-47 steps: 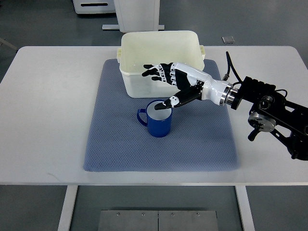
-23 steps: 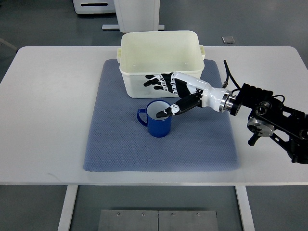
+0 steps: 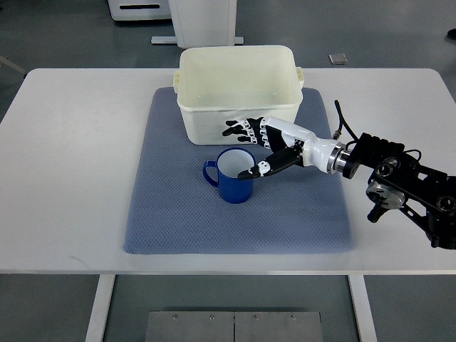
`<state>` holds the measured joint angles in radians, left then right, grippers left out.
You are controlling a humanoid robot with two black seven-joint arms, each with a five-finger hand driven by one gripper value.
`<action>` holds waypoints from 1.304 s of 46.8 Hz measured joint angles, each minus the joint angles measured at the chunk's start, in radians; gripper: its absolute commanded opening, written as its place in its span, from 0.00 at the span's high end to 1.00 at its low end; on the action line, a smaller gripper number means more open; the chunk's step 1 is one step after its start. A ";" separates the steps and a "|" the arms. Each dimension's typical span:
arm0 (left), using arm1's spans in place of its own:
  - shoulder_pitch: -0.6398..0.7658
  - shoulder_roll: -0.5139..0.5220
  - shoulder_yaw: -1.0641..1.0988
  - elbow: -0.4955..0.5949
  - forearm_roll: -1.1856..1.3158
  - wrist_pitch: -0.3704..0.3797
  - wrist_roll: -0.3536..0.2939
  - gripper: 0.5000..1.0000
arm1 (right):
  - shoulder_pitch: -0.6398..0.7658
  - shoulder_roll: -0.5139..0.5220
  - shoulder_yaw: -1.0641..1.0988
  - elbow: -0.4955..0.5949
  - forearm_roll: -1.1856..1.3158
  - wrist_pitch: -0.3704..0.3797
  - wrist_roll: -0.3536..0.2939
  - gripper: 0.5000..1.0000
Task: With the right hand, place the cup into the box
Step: 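Lower the right hand onto the blue mug's rim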
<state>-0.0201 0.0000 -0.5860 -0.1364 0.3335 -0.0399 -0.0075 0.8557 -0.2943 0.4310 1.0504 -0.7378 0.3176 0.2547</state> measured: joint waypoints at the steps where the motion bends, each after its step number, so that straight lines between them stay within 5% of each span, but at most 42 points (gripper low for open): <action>1: 0.000 0.000 0.000 0.000 0.000 0.000 0.000 0.00 | -0.001 0.003 -0.001 -0.003 0.000 0.000 0.000 0.00; 61: 0.000 0.000 0.000 0.000 0.000 0.000 0.000 0.00 | -0.018 0.055 -0.031 -0.068 0.003 -0.046 0.002 0.00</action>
<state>-0.0199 0.0000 -0.5860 -0.1366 0.3333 -0.0399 -0.0078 0.8375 -0.2392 0.4005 0.9822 -0.7348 0.2715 0.2563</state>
